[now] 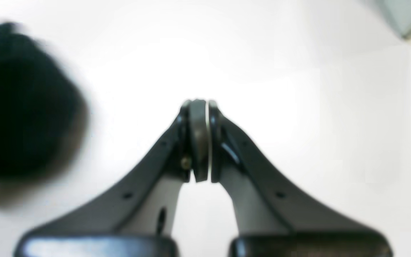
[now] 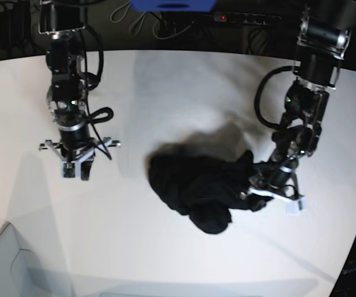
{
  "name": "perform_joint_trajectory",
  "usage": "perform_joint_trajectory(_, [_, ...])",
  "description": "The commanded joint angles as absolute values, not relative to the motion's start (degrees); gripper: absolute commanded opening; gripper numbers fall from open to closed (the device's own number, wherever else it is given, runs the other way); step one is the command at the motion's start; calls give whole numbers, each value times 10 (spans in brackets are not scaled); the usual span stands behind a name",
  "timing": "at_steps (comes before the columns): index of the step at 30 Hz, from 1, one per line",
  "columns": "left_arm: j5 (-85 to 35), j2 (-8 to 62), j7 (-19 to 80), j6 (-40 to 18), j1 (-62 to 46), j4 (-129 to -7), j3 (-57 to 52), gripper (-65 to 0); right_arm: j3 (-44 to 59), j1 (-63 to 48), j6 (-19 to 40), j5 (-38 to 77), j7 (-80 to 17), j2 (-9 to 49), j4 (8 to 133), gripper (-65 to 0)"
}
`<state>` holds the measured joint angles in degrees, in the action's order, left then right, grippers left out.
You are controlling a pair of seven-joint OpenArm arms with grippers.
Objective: Layout the t-shirt on the table in an organized manner, then fold the t-shirt properly
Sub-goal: 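Lift the shirt with the left gripper and swing it up, shaking it out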
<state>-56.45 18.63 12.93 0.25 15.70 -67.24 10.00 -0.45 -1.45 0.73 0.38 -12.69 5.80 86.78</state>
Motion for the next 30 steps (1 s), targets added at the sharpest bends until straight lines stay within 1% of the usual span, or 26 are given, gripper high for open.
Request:
perform_joint_trajectory(1, [-584,196,116,-1,164,-682,82,-649,0,-4,4,3,-109,58,887,-650])
perform_joint_trajectory(4, [-593,204,124,-1,160,-685,58,-649,0,-3,4,3,-113,58,906,-650])
perform_joint_trajectory(6, [-593,206,147,-1,162,-690,57,-649,-2,-3,4,3,-114,57,919,-650])
perform_joint_trajectory(8, [-594,204,160,-1,164,-705,56,-649,-8,-5,4,3,-115,44,923,-650])
perform_joint_trajectory(11, [-594,201,163,1,169,-765,56,-649,-11,-15,4,3,-115,29,916,-650])
perform_joint_trajectory(14, [-594,200,166,3,203,-844,56,-649,-12,-33,4,3,-115,10,901,-650])
perform_joint_trajectory(18, [-618,200,166,3,250,-929,55,-649,-12,-58,4,3,-115,7,897,-650])
perform_joint_trajectory(21, [-644,196,166,3,275,-936,63,-649,-11,-70,4,1,-115,7,897,-650])
perform_joint_trajectory(24, [-620,169,181,3,273,-935,111,-649,-8,-76,4,0,-115,9,897,-650])
perform_joint_trajectory(26, [-622,161,175,3,272,-926,87,-648,-7,-76,3,0,-115,15,898,-650])
perform_joint_trajectory(30, [-678,142,182,3,269,-898,-20,-648,-7,-83,3,0,-115,16,902,-650])
